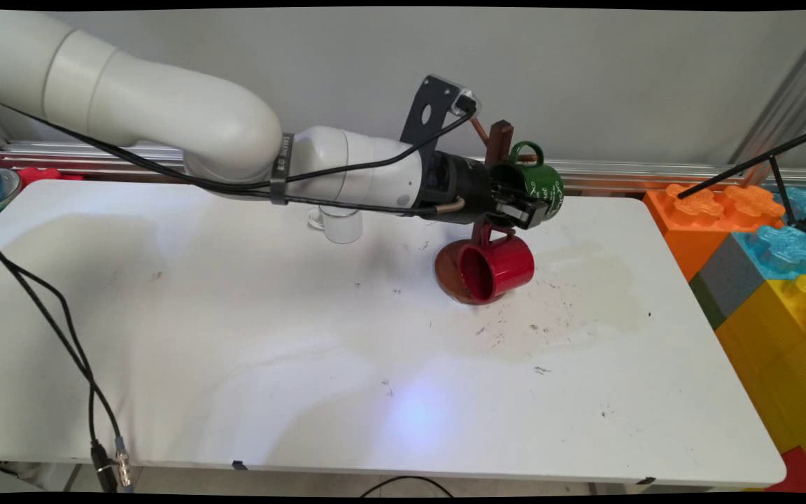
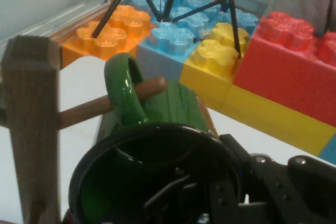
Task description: Place the picked object on the table
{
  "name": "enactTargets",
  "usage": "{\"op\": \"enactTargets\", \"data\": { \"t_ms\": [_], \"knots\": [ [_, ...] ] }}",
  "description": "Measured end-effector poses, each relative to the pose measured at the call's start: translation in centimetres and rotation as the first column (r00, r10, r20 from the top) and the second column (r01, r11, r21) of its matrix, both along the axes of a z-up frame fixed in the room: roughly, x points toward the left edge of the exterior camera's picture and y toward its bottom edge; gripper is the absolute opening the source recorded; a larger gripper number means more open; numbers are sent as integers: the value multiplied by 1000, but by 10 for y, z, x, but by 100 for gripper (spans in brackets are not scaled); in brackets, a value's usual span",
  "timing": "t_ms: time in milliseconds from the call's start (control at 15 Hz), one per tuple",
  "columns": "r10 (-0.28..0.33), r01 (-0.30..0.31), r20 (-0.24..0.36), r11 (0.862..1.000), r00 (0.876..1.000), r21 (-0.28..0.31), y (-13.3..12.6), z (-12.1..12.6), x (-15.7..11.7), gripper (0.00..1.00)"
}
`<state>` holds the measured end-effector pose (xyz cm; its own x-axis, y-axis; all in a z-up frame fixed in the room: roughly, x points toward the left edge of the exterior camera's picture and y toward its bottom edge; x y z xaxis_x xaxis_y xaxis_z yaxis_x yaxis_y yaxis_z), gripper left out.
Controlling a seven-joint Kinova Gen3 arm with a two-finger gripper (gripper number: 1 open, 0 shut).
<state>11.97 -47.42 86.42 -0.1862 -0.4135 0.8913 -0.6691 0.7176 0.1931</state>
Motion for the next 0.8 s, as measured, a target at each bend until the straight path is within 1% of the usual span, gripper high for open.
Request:
{"op": "enactTargets", "data": {
  "t_ms": [133, 467, 667, 800],
  "knots": [
    [-13, 13, -4, 1000, 1000, -7, 5, 3, 1, 0],
    [-72, 71, -7, 997, 997, -26, 27, 14, 4, 0],
    [-108, 108, 14, 994, 994, -27, 39, 19, 9, 0],
    [-131, 132, 39, 991, 991, -26, 45, 22, 14, 0]
  ]
}}
